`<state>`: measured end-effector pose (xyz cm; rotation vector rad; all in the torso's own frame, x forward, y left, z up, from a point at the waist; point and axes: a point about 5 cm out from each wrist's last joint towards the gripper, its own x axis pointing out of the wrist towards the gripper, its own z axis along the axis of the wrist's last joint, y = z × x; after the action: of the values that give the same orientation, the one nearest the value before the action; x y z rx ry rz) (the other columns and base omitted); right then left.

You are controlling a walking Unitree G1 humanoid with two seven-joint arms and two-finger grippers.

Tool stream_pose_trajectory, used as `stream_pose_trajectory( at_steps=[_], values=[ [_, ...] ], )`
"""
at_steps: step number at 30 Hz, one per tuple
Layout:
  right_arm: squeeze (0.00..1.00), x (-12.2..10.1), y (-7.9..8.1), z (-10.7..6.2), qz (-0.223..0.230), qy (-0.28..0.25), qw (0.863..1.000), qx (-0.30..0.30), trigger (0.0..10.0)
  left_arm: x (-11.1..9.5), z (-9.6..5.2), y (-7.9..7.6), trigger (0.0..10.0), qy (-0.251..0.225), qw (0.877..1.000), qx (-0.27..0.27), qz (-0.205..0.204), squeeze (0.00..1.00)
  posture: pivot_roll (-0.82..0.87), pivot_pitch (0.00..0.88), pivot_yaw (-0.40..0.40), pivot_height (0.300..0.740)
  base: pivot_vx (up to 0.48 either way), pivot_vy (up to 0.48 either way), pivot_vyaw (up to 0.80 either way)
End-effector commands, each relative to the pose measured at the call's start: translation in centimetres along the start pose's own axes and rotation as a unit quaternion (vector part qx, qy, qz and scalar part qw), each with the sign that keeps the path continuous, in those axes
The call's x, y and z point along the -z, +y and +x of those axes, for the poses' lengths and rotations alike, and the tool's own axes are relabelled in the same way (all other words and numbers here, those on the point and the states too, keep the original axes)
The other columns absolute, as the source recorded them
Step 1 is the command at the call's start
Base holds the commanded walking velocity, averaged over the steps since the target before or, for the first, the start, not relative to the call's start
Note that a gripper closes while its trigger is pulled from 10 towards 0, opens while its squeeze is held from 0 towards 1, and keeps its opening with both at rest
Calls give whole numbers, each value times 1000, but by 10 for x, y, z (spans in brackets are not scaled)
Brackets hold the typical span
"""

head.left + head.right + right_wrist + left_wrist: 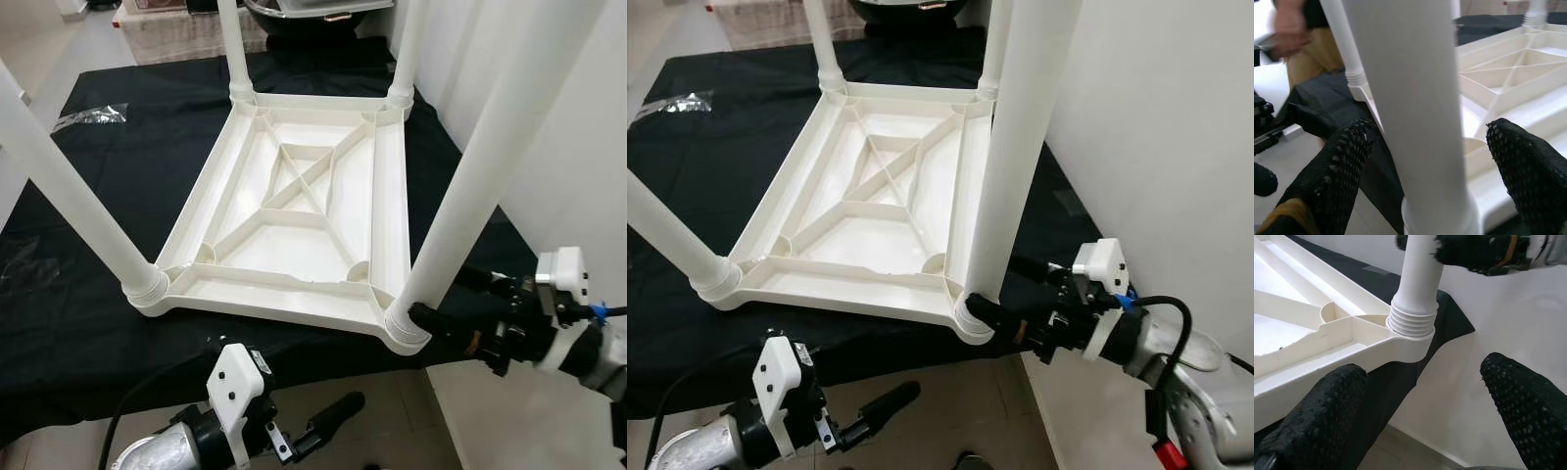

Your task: Building children table

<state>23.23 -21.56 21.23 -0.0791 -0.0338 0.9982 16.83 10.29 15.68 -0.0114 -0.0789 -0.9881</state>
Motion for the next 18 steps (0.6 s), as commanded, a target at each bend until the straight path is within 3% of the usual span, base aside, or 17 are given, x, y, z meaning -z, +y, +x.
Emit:
stream_pose_trajectory(
  at_steps=[1,5,6,7,8,18],
  values=[
    [0,5,2,5,4,7,1000,-11,10000,2,-4,-3,10000,11,1000,3,3,0,-32,222,8,740,0,0,0],
    [0,7,2,13,8,1,1000,-24,10000,2,-4,-5,10000,12,1000,2,3,0,-26,224,9,740,0,0,0],
    [0,7,0,13,8,1,1000,-27,4706,2,-4,-6,10000,11,1000,2,3,0,-25,224,9,740,0,0,0],
    [0,7,-1,12,8,2,1000,-28,4706,2,-4,-6,10000,11,1000,2,3,0,-24,224,10,740,0,0,0],
    [0,7,-5,10,7,3,1000,-27,0,2,-4,-6,10000,12,1000,2,3,0,-24,224,10,740,0,0,0],
    [0,6,-12,7,-11,28,999,-24,0,-1,-1,-6,10000,11,1000,6,7,0,-29,227,5,740,0,0,0]
  ],
)
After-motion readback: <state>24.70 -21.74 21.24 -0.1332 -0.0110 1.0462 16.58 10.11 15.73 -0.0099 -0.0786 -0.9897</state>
